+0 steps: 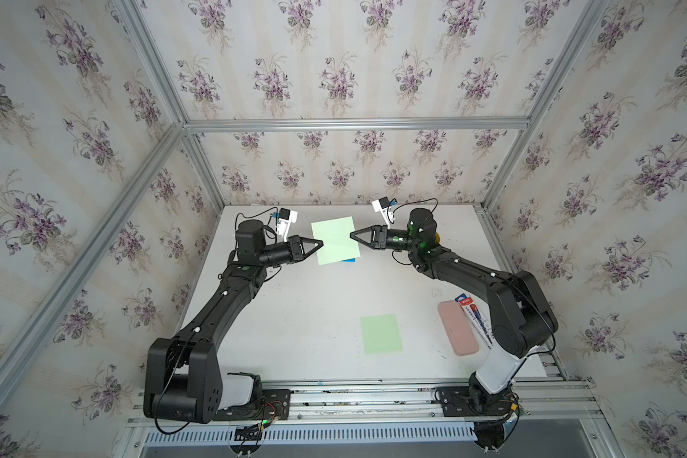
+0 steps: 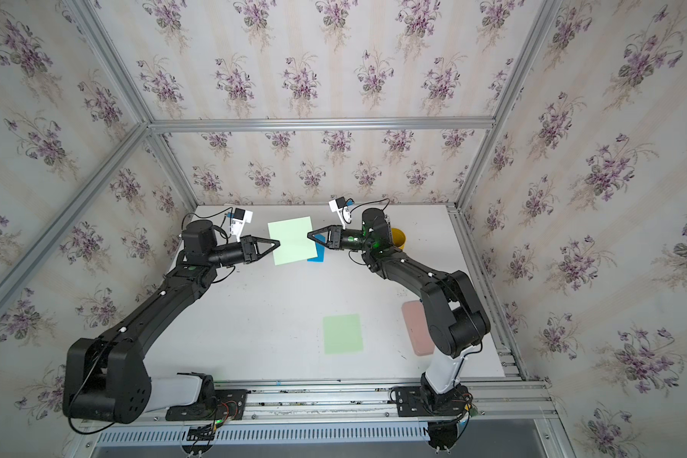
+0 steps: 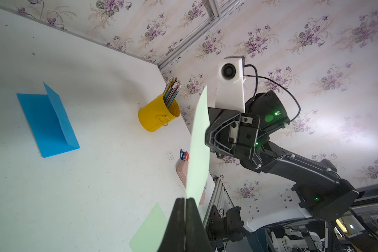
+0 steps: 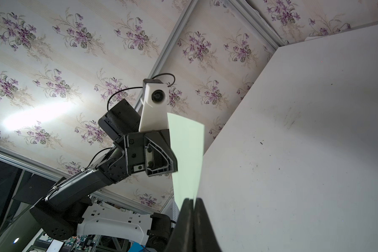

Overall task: Fold the square paper along the opposite sides
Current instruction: Pick up the paper from the center of the board, then fold the paper.

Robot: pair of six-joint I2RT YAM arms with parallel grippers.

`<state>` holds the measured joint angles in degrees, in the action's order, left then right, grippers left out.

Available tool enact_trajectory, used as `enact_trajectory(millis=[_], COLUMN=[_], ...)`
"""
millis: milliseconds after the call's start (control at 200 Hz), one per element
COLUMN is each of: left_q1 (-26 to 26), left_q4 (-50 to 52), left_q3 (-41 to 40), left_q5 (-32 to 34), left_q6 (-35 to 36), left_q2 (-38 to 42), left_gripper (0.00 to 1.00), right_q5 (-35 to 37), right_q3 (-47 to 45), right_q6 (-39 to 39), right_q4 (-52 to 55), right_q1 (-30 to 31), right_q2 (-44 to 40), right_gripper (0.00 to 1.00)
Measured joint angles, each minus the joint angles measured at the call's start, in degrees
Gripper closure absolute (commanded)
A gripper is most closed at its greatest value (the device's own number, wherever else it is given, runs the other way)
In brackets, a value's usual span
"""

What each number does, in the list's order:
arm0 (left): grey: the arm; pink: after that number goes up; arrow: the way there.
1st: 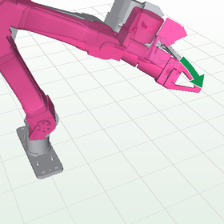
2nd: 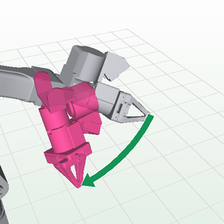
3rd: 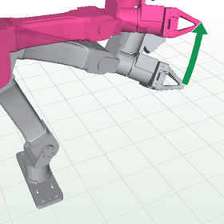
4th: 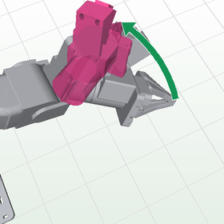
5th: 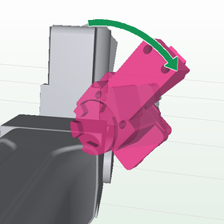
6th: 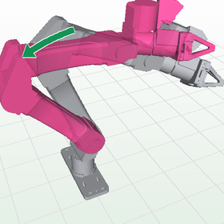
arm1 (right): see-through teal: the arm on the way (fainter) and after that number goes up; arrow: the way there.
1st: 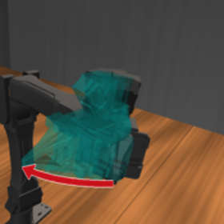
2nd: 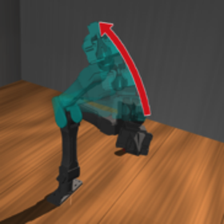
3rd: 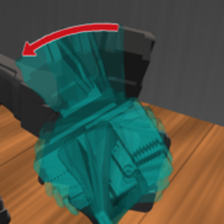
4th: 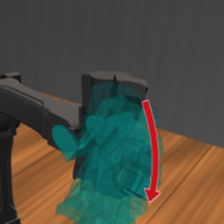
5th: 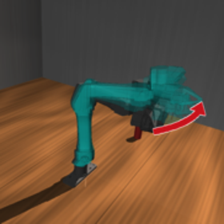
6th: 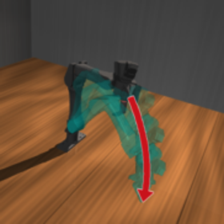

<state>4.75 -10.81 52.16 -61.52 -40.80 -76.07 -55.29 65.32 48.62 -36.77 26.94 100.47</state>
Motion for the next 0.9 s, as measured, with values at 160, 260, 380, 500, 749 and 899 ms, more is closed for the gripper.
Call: enact_trajectory(millis=[160,260,380,500,749,899], left_q1=[1.4,3.0,4.8,5.4,4.2,4.2], left_q4=[3.3,4.8,4.8,1.4,5.0,7.4], left_q3=[2.1,4.5,7.3,7.8,9.5,9.7], left_q5=[-0.4,-2.0,-4.0,-5.3,-0.9,0.8], left_q6=[2.3,3.6,4.0,2.4,3.2,4.9], left_q2=[2.1,3.3,4.1,3.9,-0.3,-1.1], left_gripper=[1.00,1.00,1.00,1.00,1.00,1.00], right_q5=[0.7,3.7,5.3,6.2,3.9,3.2], right_q3=[-1.4,-1.4,-1.4,-0.4,-3.1,-6.3], right_q6=[-2.7,-5.9,-7.2,-6.5,3.0,6.6], right_q4=[1.9,5.4,6.2,5.9,-5.8,-10.1], right_q1=[-2.1,-2.7,-2.4,-1.3,0.4,0.4], right_q2=[-0.3,0.0,2.3,4.5,1.5,-3.5], right_gripper=[0.70,0.70,0.70,0.69,0.62,0.60])
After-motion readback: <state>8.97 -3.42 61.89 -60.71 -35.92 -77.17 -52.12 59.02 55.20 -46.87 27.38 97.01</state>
